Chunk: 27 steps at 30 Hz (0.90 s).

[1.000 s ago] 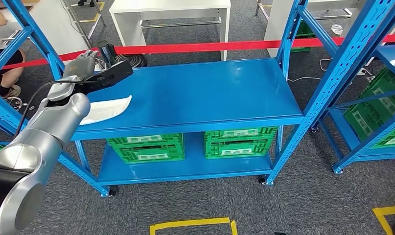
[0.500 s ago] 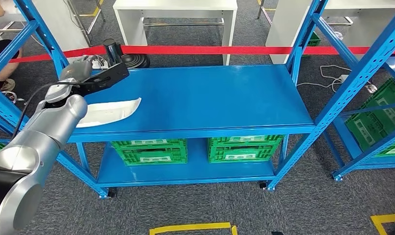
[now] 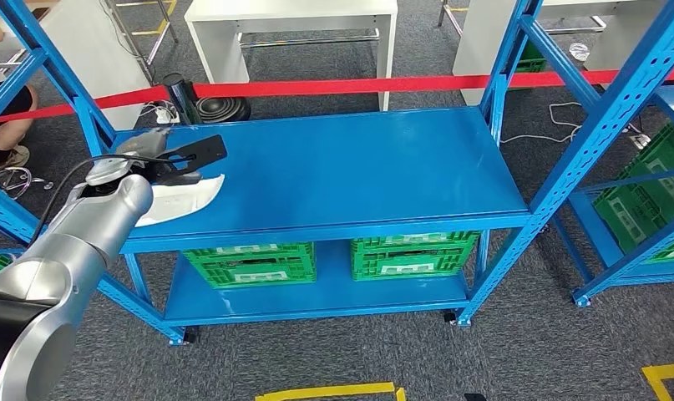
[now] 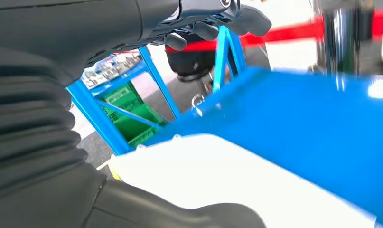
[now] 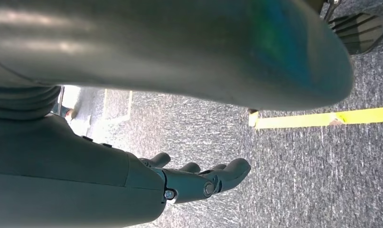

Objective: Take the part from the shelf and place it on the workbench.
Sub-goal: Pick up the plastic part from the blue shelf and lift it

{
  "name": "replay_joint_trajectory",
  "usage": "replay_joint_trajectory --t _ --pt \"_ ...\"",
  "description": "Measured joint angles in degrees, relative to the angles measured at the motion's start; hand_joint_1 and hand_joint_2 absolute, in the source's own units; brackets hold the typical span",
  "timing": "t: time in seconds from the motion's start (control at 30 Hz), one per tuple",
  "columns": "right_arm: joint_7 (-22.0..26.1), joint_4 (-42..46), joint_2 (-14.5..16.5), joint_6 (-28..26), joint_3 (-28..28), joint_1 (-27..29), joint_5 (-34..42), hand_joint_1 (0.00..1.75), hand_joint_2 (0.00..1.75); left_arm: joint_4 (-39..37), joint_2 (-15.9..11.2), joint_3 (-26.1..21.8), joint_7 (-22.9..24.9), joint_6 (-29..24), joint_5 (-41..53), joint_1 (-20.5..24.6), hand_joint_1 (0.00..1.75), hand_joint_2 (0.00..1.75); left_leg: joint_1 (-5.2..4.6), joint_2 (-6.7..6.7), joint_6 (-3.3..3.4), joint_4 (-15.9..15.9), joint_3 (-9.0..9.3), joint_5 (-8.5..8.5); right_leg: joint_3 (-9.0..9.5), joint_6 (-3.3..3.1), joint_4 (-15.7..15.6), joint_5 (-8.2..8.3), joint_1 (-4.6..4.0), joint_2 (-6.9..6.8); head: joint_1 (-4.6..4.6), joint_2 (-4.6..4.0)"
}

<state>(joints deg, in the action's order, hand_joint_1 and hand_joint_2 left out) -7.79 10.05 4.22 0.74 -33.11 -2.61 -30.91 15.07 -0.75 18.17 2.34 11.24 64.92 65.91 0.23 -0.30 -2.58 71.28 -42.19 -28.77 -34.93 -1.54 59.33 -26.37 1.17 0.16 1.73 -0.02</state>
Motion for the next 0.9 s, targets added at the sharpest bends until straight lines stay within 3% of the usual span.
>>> replay_joint_trajectory --t 0.07,0.13,0.27,0.4,0.6,0.9 --pt "-0.25 0.00 0.00 0.00 0.00 -0.07 -0.25 0.00 0.00 -0.01 0.00 0.24 -0.87 2.45 0.15 -0.09 0.00 1.75 -0.10 0.05 0.39 -8.49 4.15 3.75 0.36 0.41 0.03 -0.33 -0.06 -0.01 -0.01 0.00" --pt "-0.47 0.00 0.00 0.01 -0.01 -0.18 -0.51 0.00 0.00 -0.06 0.01 0.61 -2.03 5.53 0.46 -0.10 0.00 1.75 -0.35 0.03 0.92 -12.76 6.33 4.74 0.47 0.99 -0.03 -0.53 -0.16 -0.02 -0.04 0.00" --pt "-0.61 0.00 -0.07 0.05 -0.08 -0.23 -0.95 0.00 0.00 -0.38 0.02 1.45 -4.64 12.51 0.96 -0.26 0.00 1.75 -0.42 -0.10 1.17 -13.19 6.53 4.81 0.66 0.45 -0.18 -0.53 -0.34 0.01 -0.09 0.00" --pt "-0.58 0.00 -0.06 0.09 -0.13 -0.30 -1.13 0.00 0.00 -0.49 -0.04 1.99 -6.66 16.65 0.95 -0.28 0.00 1.75 -0.55 -0.22 1.79 -13.17 6.54 4.67 1.09 1.02 -0.87 -0.40 -0.27 -0.13 -0.09 0.00" --pt "-0.58 0.00 -0.07 0.09 -0.24 -0.31 -1.14 0.00 0.00 -0.49 -0.08 2.73 -7.30 16.60 1.21 -0.29 0.00 1.75 -0.63 -0.22 2.06 -13.15 6.57 4.59 1.27 1.94 -1.19 -0.32 -0.15 -0.15 -0.09 0.00" --pt "-0.58 0.00 -0.07 0.10 -0.27 -0.32 -1.68 0.00 0.00 -0.49 -0.07 3.46 -7.22 13.40 2.05 -1.22 0.00 1.75 -0.61 -0.18 2.06 -13.18 6.66 4.60 1.28 2.05 -1.18 -0.28 -0.20 -0.13 -0.07 0.00"
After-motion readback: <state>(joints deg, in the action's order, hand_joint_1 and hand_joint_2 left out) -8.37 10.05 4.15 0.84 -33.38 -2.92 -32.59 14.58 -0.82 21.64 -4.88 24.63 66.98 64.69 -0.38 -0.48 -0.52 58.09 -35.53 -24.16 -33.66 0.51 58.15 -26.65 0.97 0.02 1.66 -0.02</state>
